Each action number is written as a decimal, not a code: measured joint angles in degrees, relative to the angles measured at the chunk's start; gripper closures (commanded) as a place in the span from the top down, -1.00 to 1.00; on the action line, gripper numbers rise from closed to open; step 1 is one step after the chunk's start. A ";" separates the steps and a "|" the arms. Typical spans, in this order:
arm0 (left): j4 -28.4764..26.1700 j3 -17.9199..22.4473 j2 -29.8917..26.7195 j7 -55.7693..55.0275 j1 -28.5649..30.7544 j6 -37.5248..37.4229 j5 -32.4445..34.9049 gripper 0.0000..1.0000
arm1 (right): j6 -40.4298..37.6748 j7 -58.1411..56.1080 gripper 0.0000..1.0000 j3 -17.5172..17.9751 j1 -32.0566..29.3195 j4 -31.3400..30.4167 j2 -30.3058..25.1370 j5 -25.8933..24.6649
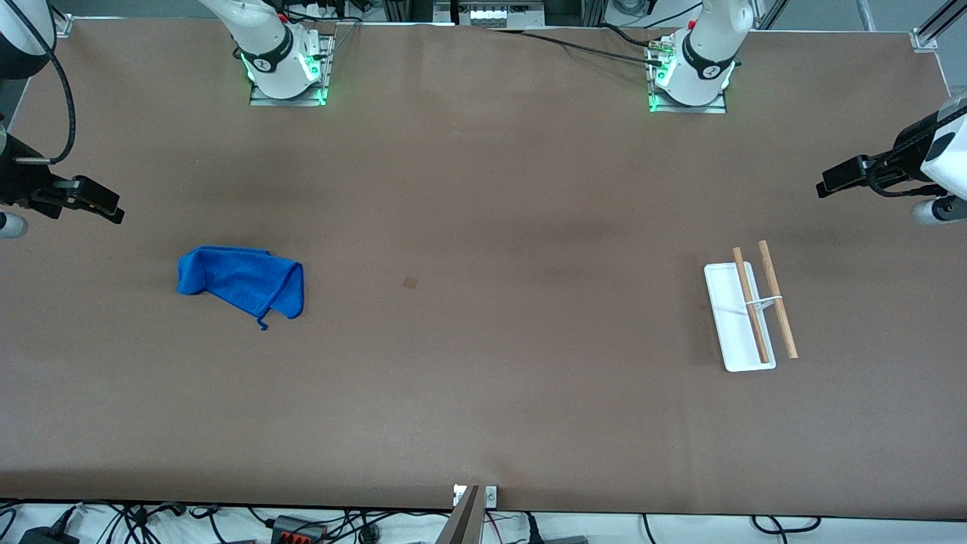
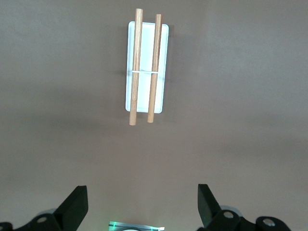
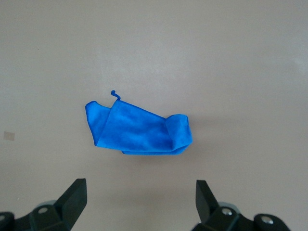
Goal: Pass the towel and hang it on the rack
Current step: 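Move the right gripper down toward the blue towel, then grasp the blue towel edge with the right gripper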
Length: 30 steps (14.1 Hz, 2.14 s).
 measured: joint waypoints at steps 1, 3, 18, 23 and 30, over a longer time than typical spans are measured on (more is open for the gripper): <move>0.02 0.00 0.00 -0.03 0.00 -0.04 0.00 1.00 | 0.17 0.00 1.00 0.01 0.00 0.06 0.00 0.00; 0.26 0.01 0.05 -0.06 0.01 -1.04 0.00 1.00 | 0.37 -0.02 1.00 0.11 0.00 0.57 -0.01 0.00; 0.98 0.02 0.80 -0.23 0.11 -1.95 -0.14 1.00 | -1.47 -0.03 1.00 0.36 -0.02 1.07 4.91 0.00; 1.03 0.39 1.00 -0.23 0.19 -1.97 -0.17 1.00 | 4.34 -0.01 1.00 0.38 -0.11 1.91 16.59 0.07; 1.41 0.43 1.30 -0.23 0.23 -1.98 -0.25 1.00 | 14.56 0.56 1.00 1.44 3.52 3.14 29.08 0.19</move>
